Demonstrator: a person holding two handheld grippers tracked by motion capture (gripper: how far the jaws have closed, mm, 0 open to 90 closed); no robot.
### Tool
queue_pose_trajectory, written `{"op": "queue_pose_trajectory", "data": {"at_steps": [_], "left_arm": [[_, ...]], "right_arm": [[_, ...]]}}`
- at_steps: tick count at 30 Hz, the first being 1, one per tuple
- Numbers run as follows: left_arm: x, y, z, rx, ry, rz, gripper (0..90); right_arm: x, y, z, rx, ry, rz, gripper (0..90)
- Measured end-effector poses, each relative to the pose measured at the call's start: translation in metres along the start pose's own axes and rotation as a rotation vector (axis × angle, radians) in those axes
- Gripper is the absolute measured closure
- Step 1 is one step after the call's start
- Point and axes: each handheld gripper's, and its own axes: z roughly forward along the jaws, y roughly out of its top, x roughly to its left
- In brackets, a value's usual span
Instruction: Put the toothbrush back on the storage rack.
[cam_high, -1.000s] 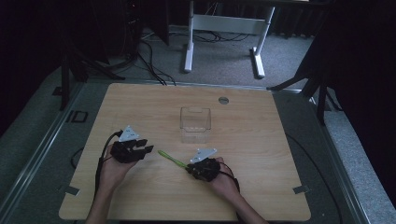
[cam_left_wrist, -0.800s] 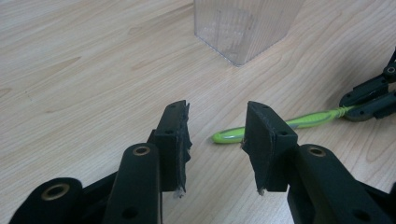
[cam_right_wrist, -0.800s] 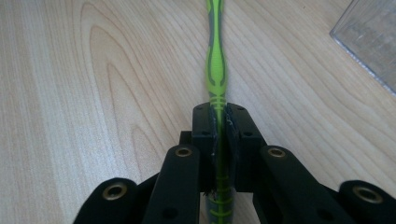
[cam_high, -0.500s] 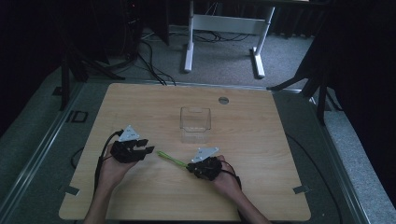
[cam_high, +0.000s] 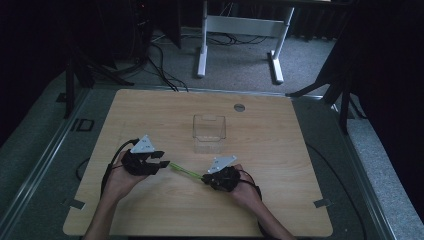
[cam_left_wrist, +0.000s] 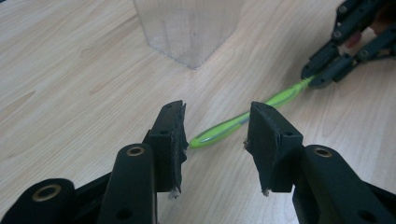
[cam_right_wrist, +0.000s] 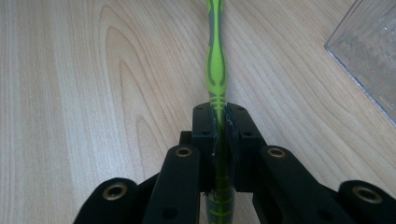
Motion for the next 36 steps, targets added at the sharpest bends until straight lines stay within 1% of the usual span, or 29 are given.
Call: {"op": "queue_pose_trajectory", "data": {"at_steps": [1,2,3,7,11,12,14,17,18,19,21,27,32,36], "left_arm": [[0.000,0.000,0.000,0.000,0.000,0.000,56.4],[-0.001,0.001,0.000,0.015,-0.010,0.019,56.4],[-0.002,0.002,0.000,0.023,-0.008,0.025,56.4],[-0.003,0.003,-0.001,0.030,-0.020,0.038,56.4],[-0.006,0.003,0.000,0.060,-0.037,0.064,56.8],[-0.007,0.003,0.000,0.066,-0.042,0.064,57.0],[-0.008,0.003,0.000,0.069,-0.048,0.072,57.1],[-0.010,0.004,0.001,0.064,-0.067,0.083,56.6],[-0.010,0.004,0.001,0.064,-0.067,0.083,56.6],[-0.012,0.004,0.001,0.069,-0.071,0.094,56.7],[-0.014,0.005,0.002,0.072,-0.077,0.104,56.6],[-0.018,0.007,0.005,0.089,-0.088,0.127,56.7],[-0.023,0.010,0.008,0.112,-0.100,0.158,56.6],[-0.028,0.012,0.010,0.134,-0.118,0.195,56.6]], "right_arm": [[0.000,0.000,0.000,0.001,0.001,-0.003,83.3],[0.000,0.000,-0.001,0.000,0.005,-0.006,83.3],[-0.001,0.000,-0.001,0.002,0.005,-0.010,83.3],[-0.002,0.000,-0.001,0.002,0.016,-0.026,83.3],[-0.002,0.001,-0.001,0.006,0.024,-0.044,83.3],[-0.002,0.001,-0.002,0.007,0.026,-0.045,83.3],[-0.002,0.001,-0.002,0.008,0.030,-0.047,83.3],[-0.003,0.002,-0.003,0.010,0.036,-0.058,83.3],[-0.003,0.002,-0.004,0.012,0.037,-0.060,83.3],[-0.004,0.002,-0.004,0.014,0.037,-0.061,83.3],[-0.005,0.002,-0.004,0.016,0.038,-0.063,83.3],[-0.007,0.003,-0.006,0.034,0.052,-0.093,83.3],[-0.008,0.006,-0.007,0.038,0.062,-0.116,83.3],[-0.007,0.007,-0.008,0.046,0.072,-0.128,83.3]]}}
